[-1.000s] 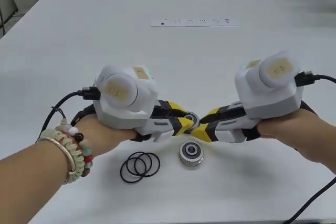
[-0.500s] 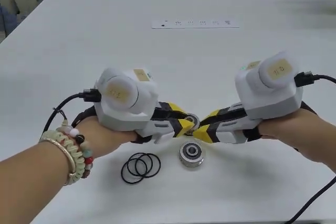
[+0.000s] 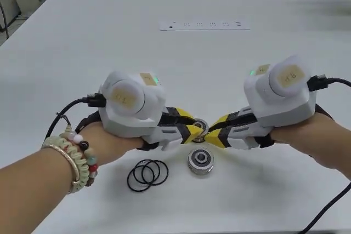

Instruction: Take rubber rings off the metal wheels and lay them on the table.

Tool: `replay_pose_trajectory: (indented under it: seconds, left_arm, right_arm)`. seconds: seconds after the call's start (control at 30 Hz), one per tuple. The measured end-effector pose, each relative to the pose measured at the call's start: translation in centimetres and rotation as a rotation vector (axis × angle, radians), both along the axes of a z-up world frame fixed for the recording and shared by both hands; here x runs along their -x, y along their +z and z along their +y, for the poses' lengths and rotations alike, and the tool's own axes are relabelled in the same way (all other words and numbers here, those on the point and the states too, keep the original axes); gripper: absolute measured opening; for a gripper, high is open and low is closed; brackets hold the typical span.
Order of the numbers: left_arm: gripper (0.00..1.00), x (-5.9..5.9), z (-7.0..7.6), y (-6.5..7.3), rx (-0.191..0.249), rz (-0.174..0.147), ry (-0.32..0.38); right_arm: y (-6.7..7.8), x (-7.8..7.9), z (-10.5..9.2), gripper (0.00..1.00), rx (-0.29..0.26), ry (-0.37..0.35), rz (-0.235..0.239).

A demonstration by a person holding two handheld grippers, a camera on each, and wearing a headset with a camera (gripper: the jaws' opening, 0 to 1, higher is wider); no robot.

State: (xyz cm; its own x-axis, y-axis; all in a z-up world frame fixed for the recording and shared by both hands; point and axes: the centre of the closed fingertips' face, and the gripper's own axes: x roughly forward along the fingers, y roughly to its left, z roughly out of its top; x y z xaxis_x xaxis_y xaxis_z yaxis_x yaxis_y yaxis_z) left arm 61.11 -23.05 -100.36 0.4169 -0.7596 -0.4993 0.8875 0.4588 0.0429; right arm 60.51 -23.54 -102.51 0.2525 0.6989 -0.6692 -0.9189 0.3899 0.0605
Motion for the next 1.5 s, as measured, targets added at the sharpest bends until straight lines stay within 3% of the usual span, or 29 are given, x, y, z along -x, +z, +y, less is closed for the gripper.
replay_pose_trajectory:
  seconds: [0.3, 0.43, 0.6, 0.83, 0.93, 0.97, 1.0, 1.03, 1.2, 1.5]
  left_arm:
    - [0.14, 0.0, 0.1, 0.0, 0.002, 0.005, 0.013]
    - [0.14, 0.0, 0.1, 0.0, -0.001, 0.002, 0.011]
    - [0.14, 0.0, 0.3, 0.0, -0.008, -0.002, 0.002]
    - [0.14, -0.1, 0.4, 0.0, -0.015, -0.010, -0.003]
    - [0.14, -0.1, 0.5, -0.1, -0.015, -0.009, -0.004]
    - [0.14, -0.1, 0.5, 0.0, -0.016, -0.011, -0.005]
    - [0.14, -0.2, 0.5, 0.0, -0.016, -0.011, -0.004]
    - [0.14, -0.1, 0.5, 0.0, -0.016, -0.010, -0.005]
    - [0.13, -0.1, 0.5, 0.0, -0.023, -0.012, -0.011]
    - [0.13, -0.1, 0.5, 0.0, -0.022, -0.015, -0.013]
  right_arm:
    - [0.0, -0.2, 0.0, 0.01, -0.004, -0.015, 0.000]
    - [0.0, -0.3, 0.0, 0.00, -0.006, -0.051, 0.022]
    - [0.1, -0.4, -0.2, 0.00, -0.056, -0.190, 0.150]
    - [0.8, -0.8, -0.6, 0.00, -0.200, -0.339, 0.318]
    - [1.3, -1.0, -0.6, 0.00, -0.257, -0.384, 0.349]
    - [2.3, -1.0, -0.1, 0.00, -0.333, -0.390, 0.393]
    - [2.0, -0.5, -0.2, 0.00, -0.320, -0.396, 0.427]
    - [1.7, -0.7, -0.4, 0.00, -0.299, -0.381, 0.381]
    - [2.0, -0.5, 0.1, 0.00, -0.303, -0.383, 0.395]
    - [2.7, 0.0, 1.5, 0.00, -0.306, -0.323, 0.369]
